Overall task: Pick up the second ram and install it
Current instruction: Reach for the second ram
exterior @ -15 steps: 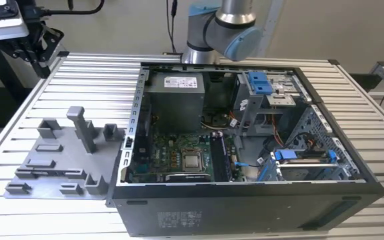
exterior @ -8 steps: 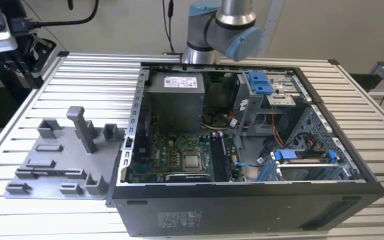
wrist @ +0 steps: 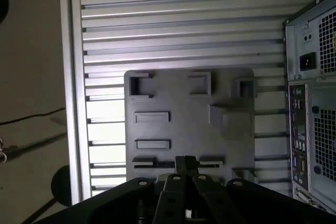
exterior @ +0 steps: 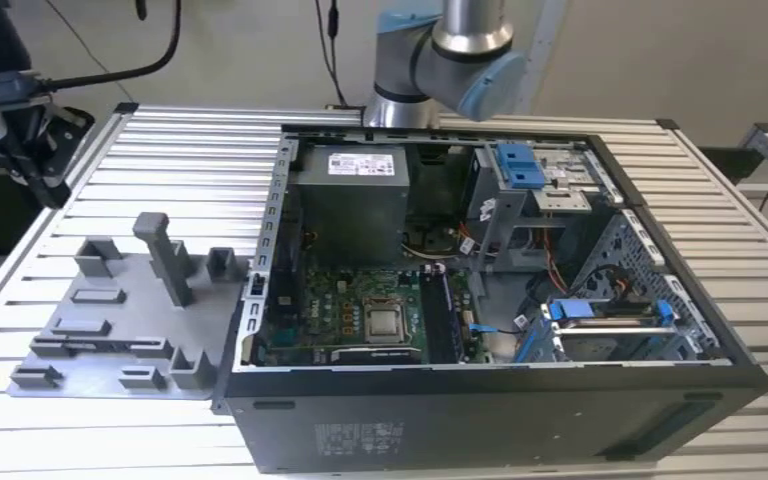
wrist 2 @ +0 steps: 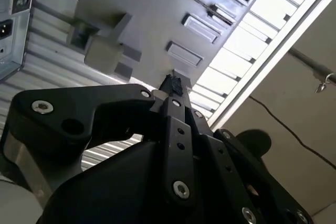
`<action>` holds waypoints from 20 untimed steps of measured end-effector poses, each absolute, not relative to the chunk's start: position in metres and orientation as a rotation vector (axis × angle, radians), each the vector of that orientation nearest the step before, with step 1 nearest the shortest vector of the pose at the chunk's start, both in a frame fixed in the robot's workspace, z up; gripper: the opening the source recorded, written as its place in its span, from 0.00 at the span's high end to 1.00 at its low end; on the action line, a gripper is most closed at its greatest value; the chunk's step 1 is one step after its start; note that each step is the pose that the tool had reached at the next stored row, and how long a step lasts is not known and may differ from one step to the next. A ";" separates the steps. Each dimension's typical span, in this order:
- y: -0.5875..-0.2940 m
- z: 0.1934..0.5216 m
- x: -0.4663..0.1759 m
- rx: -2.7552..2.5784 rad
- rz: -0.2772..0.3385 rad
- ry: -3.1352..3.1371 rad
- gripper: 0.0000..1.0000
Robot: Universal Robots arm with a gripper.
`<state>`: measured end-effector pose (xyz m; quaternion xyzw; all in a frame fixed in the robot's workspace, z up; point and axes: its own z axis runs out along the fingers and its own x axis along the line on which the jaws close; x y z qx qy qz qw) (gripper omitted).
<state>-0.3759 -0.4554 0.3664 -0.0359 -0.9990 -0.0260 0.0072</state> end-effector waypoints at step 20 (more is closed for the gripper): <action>-0.494 0.357 -0.377 0.061 -0.092 -3.125 0.89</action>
